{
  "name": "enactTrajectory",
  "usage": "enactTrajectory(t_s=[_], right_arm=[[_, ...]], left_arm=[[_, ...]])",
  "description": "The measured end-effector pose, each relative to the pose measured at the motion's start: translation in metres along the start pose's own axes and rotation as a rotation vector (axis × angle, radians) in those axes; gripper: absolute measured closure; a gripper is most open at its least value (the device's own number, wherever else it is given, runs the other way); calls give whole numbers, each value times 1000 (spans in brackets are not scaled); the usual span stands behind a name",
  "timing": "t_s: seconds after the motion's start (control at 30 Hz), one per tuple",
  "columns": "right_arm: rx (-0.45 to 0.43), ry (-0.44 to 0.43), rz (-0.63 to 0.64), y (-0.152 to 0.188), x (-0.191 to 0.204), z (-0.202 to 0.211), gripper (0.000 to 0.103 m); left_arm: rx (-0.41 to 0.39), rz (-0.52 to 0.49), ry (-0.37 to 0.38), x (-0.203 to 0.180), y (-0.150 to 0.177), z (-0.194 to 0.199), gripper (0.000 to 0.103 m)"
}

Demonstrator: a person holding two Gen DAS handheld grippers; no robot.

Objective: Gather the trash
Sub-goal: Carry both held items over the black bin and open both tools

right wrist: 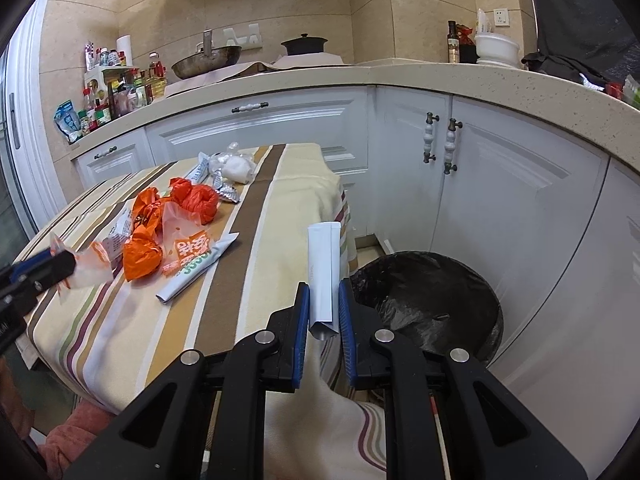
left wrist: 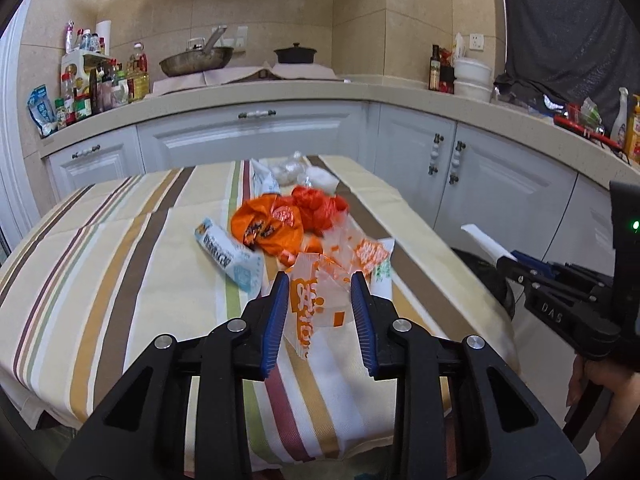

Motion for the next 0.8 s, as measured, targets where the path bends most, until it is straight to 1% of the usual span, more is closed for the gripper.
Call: enactTrajectory(t_s=[0.2, 0.3, 0.37, 0.5, 0.6, 0.7, 0.8], right_arm=[[-8, 54, -20, -5, -21, -1, 87], [-12, 85, -34, -8, -35, -2, 87], [-16, 110, -42, -10, -46, -4, 87], [-16, 145, -59, -16, -68, -11, 87], [-16, 164, -81, -20, -84, -17, 87], [-11, 180, -100, -20, -100, -27, 87], [0, 187, -119, -19, -112, -38, 87]], left_arm=[[-31, -46, 46, -26, -24, -14, 72], [-35, -87, 84, -50, -36, -30, 72], [-23, -102, 111, -66, -41, -43, 72], [9, -125, 142, -96, -52, -75, 72], [51, -137, 167, -120, -61, -105, 72], [87, -156, 180, -142, -66, -130, 72], [112, -178, 175, -161, -67, -154, 72]])
Point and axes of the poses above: each gripper's, at about its wrist camera, not at the fingertips, and z roughly against the way its jaws point, x to its left, y to its underside, the point moved 5 cm from there along -z, roughly the way its jaws point, and after that the axes turned 7 degrees about y, right-handed, at the moved point
